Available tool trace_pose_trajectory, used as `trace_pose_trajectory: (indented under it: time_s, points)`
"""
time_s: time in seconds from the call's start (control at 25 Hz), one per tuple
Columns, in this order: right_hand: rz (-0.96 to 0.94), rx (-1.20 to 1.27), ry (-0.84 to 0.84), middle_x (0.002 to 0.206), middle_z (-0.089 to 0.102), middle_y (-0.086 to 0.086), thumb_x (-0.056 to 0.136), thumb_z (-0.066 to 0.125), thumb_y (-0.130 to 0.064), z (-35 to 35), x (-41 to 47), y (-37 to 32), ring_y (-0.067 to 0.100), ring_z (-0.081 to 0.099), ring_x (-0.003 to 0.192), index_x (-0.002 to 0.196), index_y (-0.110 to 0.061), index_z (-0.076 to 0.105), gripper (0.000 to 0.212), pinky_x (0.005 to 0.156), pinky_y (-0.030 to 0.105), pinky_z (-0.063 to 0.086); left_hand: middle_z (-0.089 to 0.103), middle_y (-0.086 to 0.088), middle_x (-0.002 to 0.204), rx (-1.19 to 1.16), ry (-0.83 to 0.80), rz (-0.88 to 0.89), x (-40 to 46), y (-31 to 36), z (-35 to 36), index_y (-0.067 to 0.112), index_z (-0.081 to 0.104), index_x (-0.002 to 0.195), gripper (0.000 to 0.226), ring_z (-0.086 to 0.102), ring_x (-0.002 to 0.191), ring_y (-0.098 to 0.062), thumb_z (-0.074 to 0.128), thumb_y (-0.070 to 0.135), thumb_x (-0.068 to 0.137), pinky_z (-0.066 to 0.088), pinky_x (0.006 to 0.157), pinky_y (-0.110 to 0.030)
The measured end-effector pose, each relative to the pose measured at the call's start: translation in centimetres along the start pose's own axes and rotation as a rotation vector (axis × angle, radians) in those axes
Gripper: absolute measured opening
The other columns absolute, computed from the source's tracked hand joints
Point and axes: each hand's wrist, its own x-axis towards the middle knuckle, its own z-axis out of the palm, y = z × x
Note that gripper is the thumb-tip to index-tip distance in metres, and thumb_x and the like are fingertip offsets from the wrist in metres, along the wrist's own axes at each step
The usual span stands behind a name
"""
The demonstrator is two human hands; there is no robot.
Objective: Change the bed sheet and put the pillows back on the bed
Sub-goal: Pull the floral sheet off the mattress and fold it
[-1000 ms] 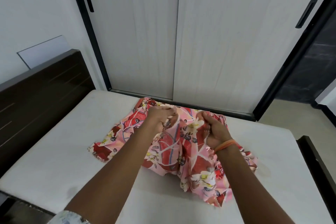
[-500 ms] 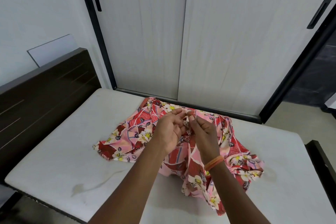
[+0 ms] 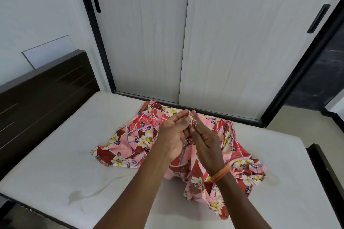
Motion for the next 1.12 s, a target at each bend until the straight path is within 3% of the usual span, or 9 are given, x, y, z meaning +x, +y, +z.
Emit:
trace_pose_trajectory:
  time_s: [0.16, 0.36, 0.48, 0.64, 0.76, 0.88, 0.96, 1.04, 1.12]
  points:
    - [0.003, 0.019, -0.015, 0.143, 0.054, -0.002, 0.103, 0.045, -0.019, -0.4, 0.0, 0.0, 0.009, 0.049, 0.133, 0.141, -0.017, 0.051, 0.039, 0.108, 0.035, 0.045, 0.074, -0.011, 0.111, 0.098, -0.01, 0.035, -0.1, -0.4, 0.5, 0.01, 0.067, 0.114, 0.027, 0.071, 0.105, -0.021, 0.061, -0.002, 0.091, 0.058, 0.078, -0.025]
    - [0.107, 0.159, -0.035, 0.1, 0.074, -0.006, 0.1, 0.045, -0.032, -0.9, 0.2, -0.5, 0.011, 0.069, 0.099, 0.117, -0.015, 0.07, 0.034, 0.082, 0.019, 0.054, 0.074, -0.006, 0.111, 0.262, 0.056, 0.08, -0.3, -1.3, 0.7, 0.011, 0.064, 0.121, 0.034, 0.07, 0.106, -0.021, 0.065, -0.001, 0.09, 0.058, 0.089, -0.036]
    - [0.124, 0.161, -0.057, 0.078, 0.072, -0.001, 0.099, 0.05, -0.031, -1.5, 0.5, -0.5, 0.013, 0.07, 0.077, 0.093, -0.016, 0.075, 0.029, 0.067, 0.019, 0.054, 0.076, -0.001, 0.103, 0.472, 0.187, 0.193, -0.4, -1.6, 0.6, 0.014, 0.066, 0.116, 0.032, 0.072, 0.099, -0.016, 0.075, 0.011, 0.085, 0.06, 0.085, -0.034]
    - [0.169, 0.187, -0.069, 0.08, 0.072, 0.012, 0.1, 0.05, -0.035, -3.0, 0.5, -0.4, 0.027, 0.071, 0.078, 0.088, -0.013, 0.075, 0.035, 0.07, 0.032, 0.059, 0.076, 0.004, 0.087, 0.854, 0.196, 0.357, 0.0, -1.1, 0.4, 0.027, 0.07, 0.09, 0.021, 0.073, 0.081, -0.01, 0.083, 0.035, 0.076, 0.062, 0.072, -0.031]
    - [0.229, 0.257, -0.027, 0.087, 0.071, 0.021, 0.098, 0.05, -0.038, -4.4, 1.0, -0.7, 0.034, 0.069, 0.082, 0.09, -0.008, 0.073, 0.039, 0.078, 0.044, 0.058, 0.075, 0.004, 0.075, 1.03, 0.014, 0.35, 0.9, 0.5, 0.4, 0.024, 0.074, 0.085, 0.019, 0.072, 0.066, -0.012, 0.084, 0.037, 0.076, 0.06, 0.06, -0.031]
    - [0.302, 0.315, 0.042, 0.097, 0.067, 0.032, 0.101, 0.046, -0.032, -6.0, 1.7, -1.0, 0.044, 0.066, 0.091, 0.1, 0.005, 0.067, 0.042, 0.088, 0.055, 0.052, 0.075, 0.002, 0.08, 1.144, -0.218, 0.308, 2.0, 1.6, 0.4, 0.015, 0.072, 0.109, 0.032, 0.072, 0.059, -0.015, 0.082, 0.014, 0.079, 0.056, 0.056, -0.024]
    - [0.272, 0.211, 0.037, 0.092, 0.068, 0.028, 0.102, 0.046, -0.032, -6.3, 2.1, -1.4, 0.041, 0.067, 0.087, 0.095, 0.003, 0.067, 0.042, 0.083, 0.051, 0.055, 0.074, 0.006, 0.09, 1.229, -0.274, 0.309, 2.3, 1.4, 0.7, 0.017, 0.066, 0.12, 0.04, 0.071, 0.055, -0.014, 0.079, 0.013, 0.082, 0.053, 0.052, -0.021]
    - [0.252, 0.154, 0.044, 0.083, 0.067, 0.024, 0.101, 0.046, -0.032, -6.3, 2.4, -1.8, 0.033, 0.066, 0.077, 0.086, 0.0, 0.067, 0.041, 0.078, 0.045, 0.054, 0.072, 0.009, 0.095, 1.236, -0.311, 0.282, 2.3, 0.8, 0.6, 0.021, 0.065, 0.118, 0.033, 0.07, 0.054, -0.013, 0.075, 0.018, 0.086, 0.054, 0.049, -0.022]
    - [0.255, 0.158, 0.043, 0.085, 0.067, 0.027, 0.102, 0.047, -0.029, -6.3, 2.7, -2.1, 0.039, 0.063, 0.079, 0.088, 0.002, 0.068, 0.04, 0.079, 0.048, 0.052, 0.073, 0.011, 0.093, 1.214, -0.347, 0.27, 2.3, 0.3, 0.0, 0.024, 0.068, 0.111, 0.025, 0.071, 0.058, -0.011, 0.073, 0.024, 0.086, 0.055, 0.052, -0.023]
